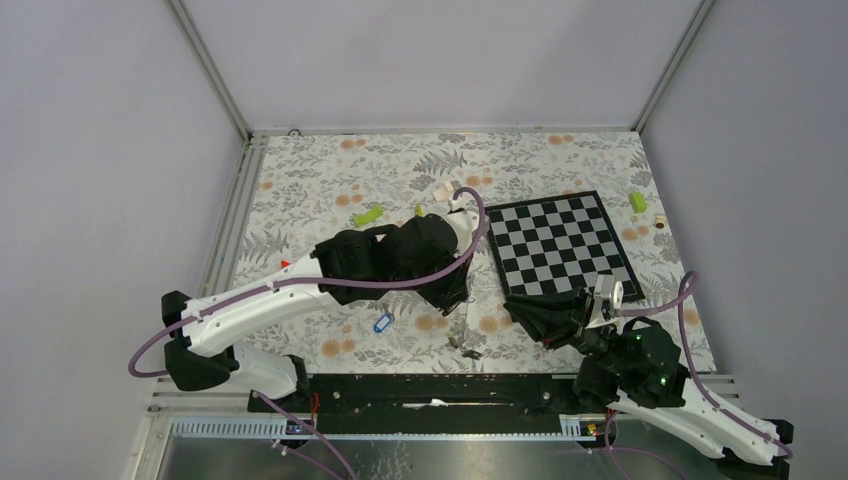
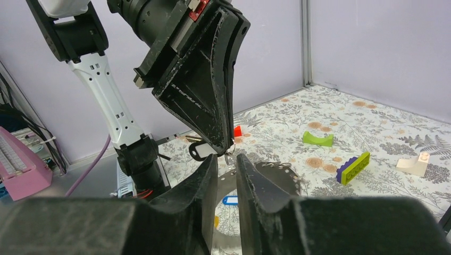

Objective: Remove the keys from the keyring

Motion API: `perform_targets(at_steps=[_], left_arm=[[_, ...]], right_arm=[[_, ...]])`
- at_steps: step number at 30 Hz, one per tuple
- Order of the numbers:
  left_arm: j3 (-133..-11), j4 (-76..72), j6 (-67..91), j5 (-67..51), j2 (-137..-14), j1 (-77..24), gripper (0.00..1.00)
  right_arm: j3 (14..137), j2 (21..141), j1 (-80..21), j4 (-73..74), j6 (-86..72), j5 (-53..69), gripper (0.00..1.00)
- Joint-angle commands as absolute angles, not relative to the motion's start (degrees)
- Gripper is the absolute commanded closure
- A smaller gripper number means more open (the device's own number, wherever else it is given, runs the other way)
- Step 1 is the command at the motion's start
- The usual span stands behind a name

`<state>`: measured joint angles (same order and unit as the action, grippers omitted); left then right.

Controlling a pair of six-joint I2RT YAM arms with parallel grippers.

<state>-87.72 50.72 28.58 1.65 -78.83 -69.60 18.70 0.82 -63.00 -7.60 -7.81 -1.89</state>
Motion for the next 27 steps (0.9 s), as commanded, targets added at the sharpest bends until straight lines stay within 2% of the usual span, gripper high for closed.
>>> perform_targets(at_steps=[1,10,19,27], left_arm=[[-90.31,50.96,26.73,3.96,-76.29,-69.52,1.00],[-90.70,50.96,25.17,2.55,-76.78,-69.52,1.00],[-87.46,46.09,19.06,-2.93,-74.21,-69.61,1.00],[-78.35,35.13,4.90,-4.97,-64.53,-69.78,1.00]], right_arm=[[20.21,0.42,-62.89,-10.21,-7.81,-1.32,0.73],[20.83,3.46,-62.86,-8.41,-7.68,-0.97,0.72],[22.04,8.51,-62.84,-5.89,-4.38,5.07,0.60],[21.94,4.07,-62.91,-4.43,-0.39,2.49,0.50]])
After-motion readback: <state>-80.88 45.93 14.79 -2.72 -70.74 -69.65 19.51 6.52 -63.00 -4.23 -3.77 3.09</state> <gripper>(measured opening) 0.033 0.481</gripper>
